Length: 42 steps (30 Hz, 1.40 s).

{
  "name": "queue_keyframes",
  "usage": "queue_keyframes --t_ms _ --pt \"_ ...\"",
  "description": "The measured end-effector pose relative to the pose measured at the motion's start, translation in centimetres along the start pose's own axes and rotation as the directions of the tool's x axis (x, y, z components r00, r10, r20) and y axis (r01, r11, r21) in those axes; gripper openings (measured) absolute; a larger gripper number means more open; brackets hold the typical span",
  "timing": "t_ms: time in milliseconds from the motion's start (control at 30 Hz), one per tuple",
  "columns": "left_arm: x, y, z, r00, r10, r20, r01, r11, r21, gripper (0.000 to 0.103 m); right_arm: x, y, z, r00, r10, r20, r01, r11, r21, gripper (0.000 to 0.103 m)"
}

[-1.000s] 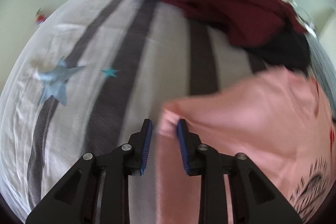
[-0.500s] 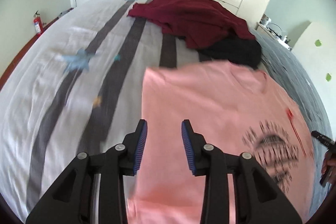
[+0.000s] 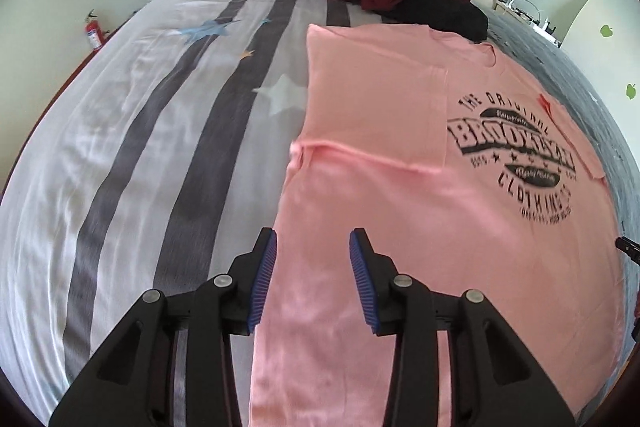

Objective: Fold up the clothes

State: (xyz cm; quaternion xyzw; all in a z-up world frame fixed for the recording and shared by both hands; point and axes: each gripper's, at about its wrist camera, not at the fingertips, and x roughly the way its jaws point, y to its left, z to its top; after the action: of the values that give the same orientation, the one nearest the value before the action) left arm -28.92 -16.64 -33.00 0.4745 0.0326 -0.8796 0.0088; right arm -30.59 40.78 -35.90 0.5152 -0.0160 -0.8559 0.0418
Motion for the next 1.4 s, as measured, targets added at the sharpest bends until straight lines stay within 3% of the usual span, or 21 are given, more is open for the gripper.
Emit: queue_keyframes --t_ms 400,567,633,767,933,1033,1333,1367,1400 --pt "-3.9 -0.2 -2.8 0.997 0.042 0.064 -0.039 0.998 -0.050 0.042 -1.9 -0.2 -3.2 0.997 0.068 -0.028 -0.070 0.992 -0.106 0.043" --pt "-5.3 0.4 -6.9 0.997 0.082 0.015 -0.081 0.996 -0.035 0.042 -3.4 -0.4 -6.2 0.993 0.113 -0.046 -0.118 0.985 -0.129 0.043" --pt "-6.2 0.8 -9.3 0.997 0.075 -0.014 -0.076 0.996 -0.050 0.042 -3.6 -0.4 -7.9 0.990 0.117 -0.081 -0.129 0.978 -0.163 0.043" --pt "-7.0 0.4 -12.6 0.996 0.054 -0.068 -0.053 0.998 0.016 0.041 -4.9 -0.8 -11.0 0.983 0.123 -0.134 -0.144 0.976 -0.161 0.043" --pt "-8.0 1.7 -15.1 0.993 0.026 -0.114 -0.022 0.999 0.035 0.042 -6.1 -0.7 -14.1 0.981 0.111 -0.162 -0.134 0.981 -0.142 0.047" --pt "-8.3 2.4 -16.4 0.990 0.035 -0.137 -0.030 0.999 0.036 0.042 -6.7 -0.3 -15.0 0.980 0.087 -0.181 -0.123 0.973 -0.195 0.048" --pt "-9.2 3.6 -20.4 0.977 0.007 -0.214 -0.011 1.000 -0.016 0.046 -7.6 -0.9 -17.5 0.966 0.069 -0.250 -0.107 0.984 -0.141 0.050" --pt "-9.2 3.6 -20.6 0.976 -0.008 -0.219 0.002 1.000 -0.027 0.046 -7.5 -0.9 -17.7 0.966 0.070 -0.250 -0.104 0.986 -0.127 0.050" --pt "-9.1 3.6 -20.8 0.974 -0.023 -0.224 0.015 0.999 -0.039 0.038 -7.4 -1.0 -17.8 0.966 0.070 -0.247 -0.101 0.988 -0.117 0.051"
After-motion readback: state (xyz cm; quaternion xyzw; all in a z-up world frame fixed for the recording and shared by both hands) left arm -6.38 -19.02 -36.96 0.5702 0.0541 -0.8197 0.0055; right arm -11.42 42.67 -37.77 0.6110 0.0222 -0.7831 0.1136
